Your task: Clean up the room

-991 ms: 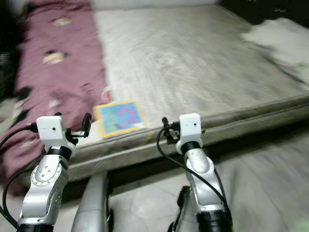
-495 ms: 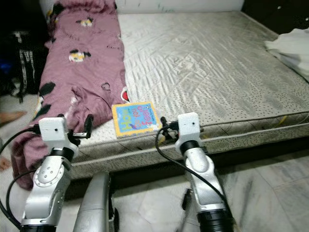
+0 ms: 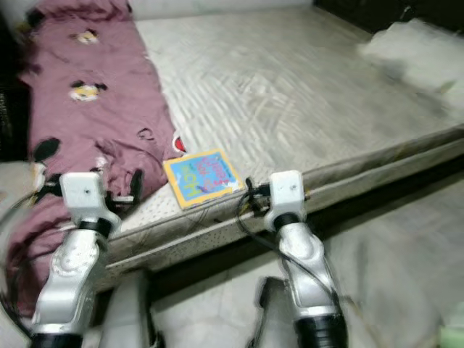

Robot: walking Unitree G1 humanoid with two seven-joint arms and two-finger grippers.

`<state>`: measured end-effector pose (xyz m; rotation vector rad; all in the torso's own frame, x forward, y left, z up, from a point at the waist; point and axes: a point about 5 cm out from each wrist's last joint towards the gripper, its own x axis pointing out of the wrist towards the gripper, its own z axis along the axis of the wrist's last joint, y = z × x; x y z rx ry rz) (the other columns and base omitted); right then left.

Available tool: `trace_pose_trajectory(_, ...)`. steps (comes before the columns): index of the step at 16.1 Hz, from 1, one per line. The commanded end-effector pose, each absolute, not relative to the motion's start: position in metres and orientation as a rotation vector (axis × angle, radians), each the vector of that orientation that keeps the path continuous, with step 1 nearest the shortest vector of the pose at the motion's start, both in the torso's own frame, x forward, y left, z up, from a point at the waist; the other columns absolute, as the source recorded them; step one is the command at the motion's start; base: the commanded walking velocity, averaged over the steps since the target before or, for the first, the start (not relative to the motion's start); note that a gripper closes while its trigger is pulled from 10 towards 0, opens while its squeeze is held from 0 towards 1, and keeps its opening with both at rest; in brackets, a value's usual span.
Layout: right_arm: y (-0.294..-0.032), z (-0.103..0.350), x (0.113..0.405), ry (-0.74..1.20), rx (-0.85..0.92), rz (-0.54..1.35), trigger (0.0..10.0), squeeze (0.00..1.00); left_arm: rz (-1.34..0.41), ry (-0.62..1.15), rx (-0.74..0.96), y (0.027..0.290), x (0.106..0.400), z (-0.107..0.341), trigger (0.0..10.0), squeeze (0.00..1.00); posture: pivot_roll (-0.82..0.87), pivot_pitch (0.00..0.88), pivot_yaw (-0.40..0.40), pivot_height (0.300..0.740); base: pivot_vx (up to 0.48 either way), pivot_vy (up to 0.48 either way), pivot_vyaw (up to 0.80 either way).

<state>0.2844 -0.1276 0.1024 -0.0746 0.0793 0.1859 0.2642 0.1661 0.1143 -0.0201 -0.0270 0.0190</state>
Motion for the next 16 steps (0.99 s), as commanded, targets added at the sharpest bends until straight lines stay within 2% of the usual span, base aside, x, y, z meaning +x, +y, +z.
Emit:
trace_pose_trajectory(1,-0.132,0.105,0.286,0.074,-0.078,0.179,10.0,0.00,0.014,-0.034,-0.025,0.164,0.264,0.116,10.0,0.00,0.05,0.024,-0.017,0.561,0.000,0.000,0.00)
trace_pose_trajectory(8,-0.130,0.105,0.286,0.070,-0.082,0.194,10.0,0.00,0.005,-0.037,-0.022,0.163,0.265,0.116,10.0,0.00,0.05,0.013,-0.019,0.561,0.000,0.000,0.00)
trace_pose_trajectory(12,-0.131,0.104,0.286,0.071,-0.078,0.195,10.0,0.00,0.010,-0.035,-0.030,0.162,0.265,0.116,10.0,0.00,0.05,0.011,-0.018,0.526,0.000,0.000,0.00)
trace_pose_trajectory(16,-0.144,0.104,0.279,0.083,-0.080,0.146,10.0,0.00,0.111,0.032,-0.125,0.172,0.271,0.104,10.0,0.00,0.03,0.039,-0.024,0.526,0.000,0.000,0.00)
